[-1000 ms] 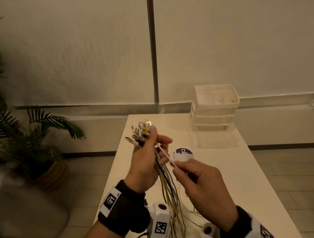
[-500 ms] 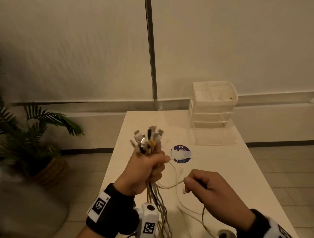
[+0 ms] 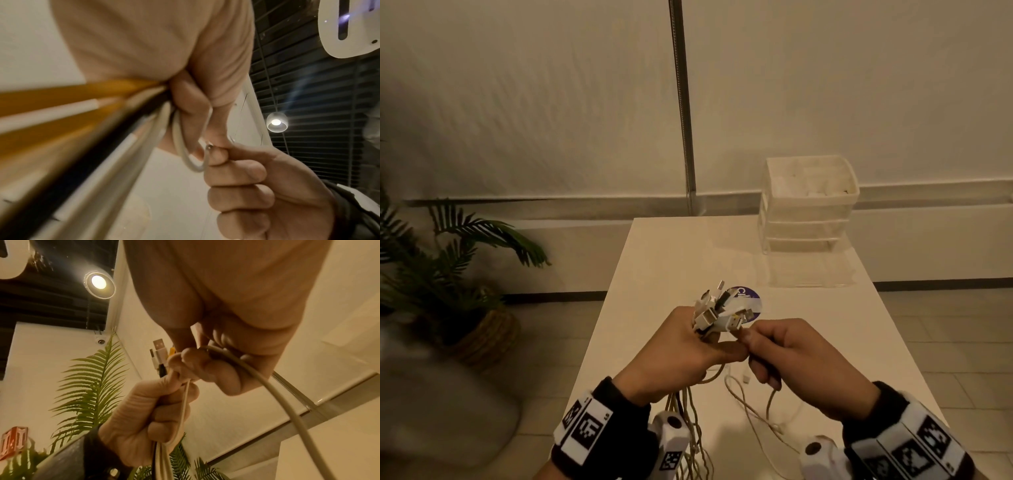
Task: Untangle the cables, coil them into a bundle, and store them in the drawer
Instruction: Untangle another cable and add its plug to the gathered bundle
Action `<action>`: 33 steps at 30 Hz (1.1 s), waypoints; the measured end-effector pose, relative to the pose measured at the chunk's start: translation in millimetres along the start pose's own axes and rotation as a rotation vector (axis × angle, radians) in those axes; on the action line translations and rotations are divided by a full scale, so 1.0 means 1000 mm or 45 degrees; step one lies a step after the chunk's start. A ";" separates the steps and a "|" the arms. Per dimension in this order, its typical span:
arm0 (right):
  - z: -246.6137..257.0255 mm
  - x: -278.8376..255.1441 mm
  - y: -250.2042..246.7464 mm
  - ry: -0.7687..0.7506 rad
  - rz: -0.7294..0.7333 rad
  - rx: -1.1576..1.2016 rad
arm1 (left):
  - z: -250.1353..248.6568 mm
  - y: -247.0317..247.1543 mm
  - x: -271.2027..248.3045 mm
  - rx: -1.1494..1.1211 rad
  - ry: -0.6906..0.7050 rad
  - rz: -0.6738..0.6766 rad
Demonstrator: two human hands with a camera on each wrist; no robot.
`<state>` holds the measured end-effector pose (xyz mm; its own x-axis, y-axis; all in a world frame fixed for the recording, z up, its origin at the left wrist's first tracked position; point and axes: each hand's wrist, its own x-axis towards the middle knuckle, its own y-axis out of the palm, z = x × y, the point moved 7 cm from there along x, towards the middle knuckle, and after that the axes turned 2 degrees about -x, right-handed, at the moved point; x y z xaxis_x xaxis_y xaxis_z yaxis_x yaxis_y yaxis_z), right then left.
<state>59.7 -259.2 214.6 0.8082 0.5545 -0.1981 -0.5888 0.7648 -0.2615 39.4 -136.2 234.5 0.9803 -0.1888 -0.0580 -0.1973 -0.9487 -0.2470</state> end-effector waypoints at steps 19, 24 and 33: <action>-0.033 -0.026 -0.039 0.145 0.083 0.068 | 0.017 -0.101 -0.027 0.238 0.033 -0.561; -0.043 -0.031 -0.057 0.181 -0.054 -0.050 | 0.037 -0.142 -0.055 0.181 -0.050 -0.959; -0.003 -0.016 -0.007 0.033 0.057 0.045 | -0.016 -0.015 -0.019 0.273 0.269 -0.238</action>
<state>50.8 -274.0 217.0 0.7805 0.5801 -0.2332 -0.6233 0.7508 -0.2185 24.1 -122.3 254.7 0.9753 -0.0865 0.2033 0.0104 -0.9011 -0.4334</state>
